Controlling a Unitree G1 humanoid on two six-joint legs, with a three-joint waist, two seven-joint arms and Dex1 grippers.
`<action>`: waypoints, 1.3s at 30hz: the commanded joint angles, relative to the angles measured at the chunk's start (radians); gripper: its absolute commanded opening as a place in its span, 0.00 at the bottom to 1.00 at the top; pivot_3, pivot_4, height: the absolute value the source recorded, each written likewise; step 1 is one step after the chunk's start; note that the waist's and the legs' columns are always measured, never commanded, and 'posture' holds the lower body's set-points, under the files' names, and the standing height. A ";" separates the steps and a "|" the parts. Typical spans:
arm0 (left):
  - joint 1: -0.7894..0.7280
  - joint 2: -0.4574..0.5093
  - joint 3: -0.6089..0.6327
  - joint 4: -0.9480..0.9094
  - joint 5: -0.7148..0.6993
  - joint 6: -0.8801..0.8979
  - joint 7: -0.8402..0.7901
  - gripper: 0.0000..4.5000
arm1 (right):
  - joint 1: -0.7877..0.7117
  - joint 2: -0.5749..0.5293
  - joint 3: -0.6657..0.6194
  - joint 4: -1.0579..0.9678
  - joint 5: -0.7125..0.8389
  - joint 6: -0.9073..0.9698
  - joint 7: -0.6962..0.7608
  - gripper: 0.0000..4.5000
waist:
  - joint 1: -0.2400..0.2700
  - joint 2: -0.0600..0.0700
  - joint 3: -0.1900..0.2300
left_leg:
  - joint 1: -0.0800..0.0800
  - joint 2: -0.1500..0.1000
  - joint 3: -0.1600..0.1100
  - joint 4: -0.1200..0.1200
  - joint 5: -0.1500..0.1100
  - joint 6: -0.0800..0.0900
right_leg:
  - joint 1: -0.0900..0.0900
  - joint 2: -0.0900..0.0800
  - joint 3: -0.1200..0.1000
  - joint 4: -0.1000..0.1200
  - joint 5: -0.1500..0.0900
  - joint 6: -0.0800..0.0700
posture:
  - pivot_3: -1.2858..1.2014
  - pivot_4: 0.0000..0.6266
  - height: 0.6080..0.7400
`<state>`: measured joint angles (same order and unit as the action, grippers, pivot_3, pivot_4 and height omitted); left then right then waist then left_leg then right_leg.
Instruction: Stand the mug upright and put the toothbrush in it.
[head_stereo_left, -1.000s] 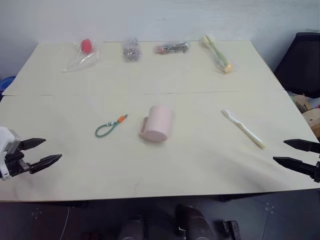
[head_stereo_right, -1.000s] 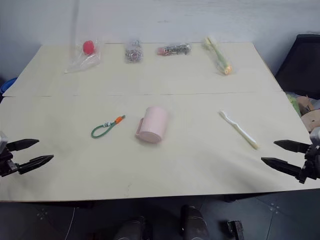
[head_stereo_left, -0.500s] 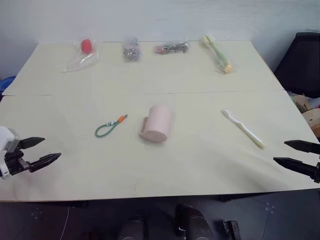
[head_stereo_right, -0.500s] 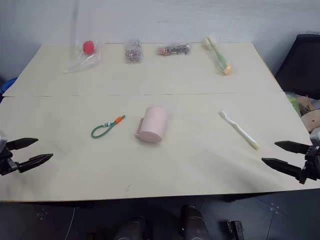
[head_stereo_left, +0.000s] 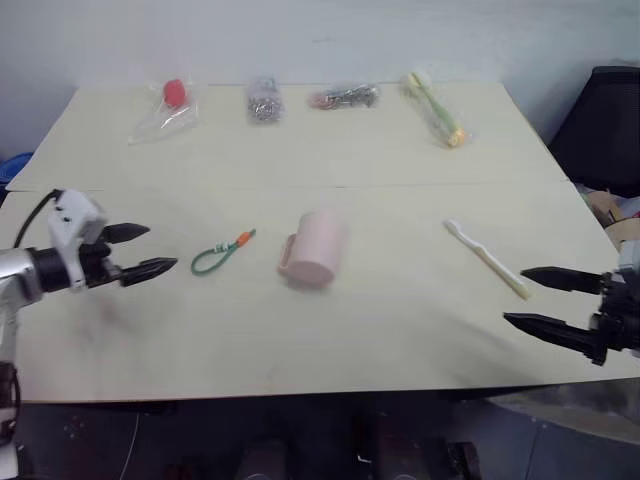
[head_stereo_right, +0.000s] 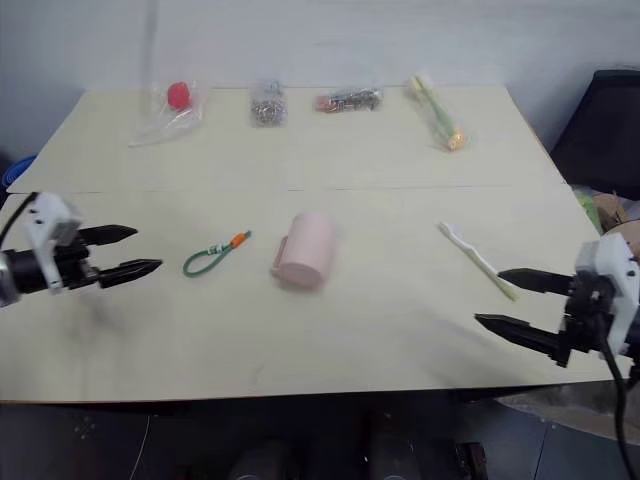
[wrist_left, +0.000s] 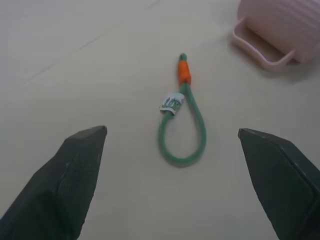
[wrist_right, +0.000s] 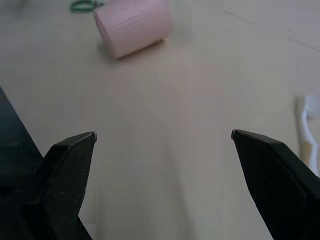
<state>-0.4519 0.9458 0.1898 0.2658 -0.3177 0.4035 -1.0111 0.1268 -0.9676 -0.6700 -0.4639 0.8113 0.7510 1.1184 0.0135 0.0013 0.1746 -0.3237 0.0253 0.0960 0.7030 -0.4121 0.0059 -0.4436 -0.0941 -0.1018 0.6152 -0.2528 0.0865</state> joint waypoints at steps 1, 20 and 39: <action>-0.121 -0.031 -0.109 0.158 0.124 -0.087 0.028 0.99 | -0.017 0.010 -0.010 -0.102 0.084 0.032 -0.062 1.00 | 0.005 0.000 0.000 | 0.000 0.000 0.000 0.000 0.000 0.000 | 0.000 0.000 0.000 0.000 0.000 0.000 | 0.52 0.24 1.00; -0.431 -0.227 -0.278 0.691 0.336 -0.342 -0.005 0.38 | 0.000 -0.001 -0.048 -0.157 0.200 0.034 -0.133 1.00 | 0.014 -0.008 -0.001 | -0.001 -0.001 -0.001 0.006 0.000 0.001 | 0.000 0.000 -0.001 0.003 0.000 0.001 | 0.52 0.24 1.00; -0.009 0.093 0.161 0.476 0.153 0.024 0.242 0.01 | -0.246 0.042 0.271 -0.159 0.216 -0.038 -0.129 1.00 | -0.035 -0.009 -0.001 | 0.004 0.006 -0.004 0.000 0.000 0.000 | -0.001 -0.002 -0.001 0.005 -0.001 -0.002 | 0.52 0.24 1.00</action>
<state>-0.4907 1.0103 0.2913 0.7846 -0.1349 0.3943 -0.7920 -0.0982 -0.9328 -0.4187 -0.6167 1.0100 0.7357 0.9882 -0.0219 -0.0074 0.1735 -0.3200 0.0314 0.0924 0.7030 -0.4125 0.0065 -0.4453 -0.0966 -0.1032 0.6198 -0.2539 0.0846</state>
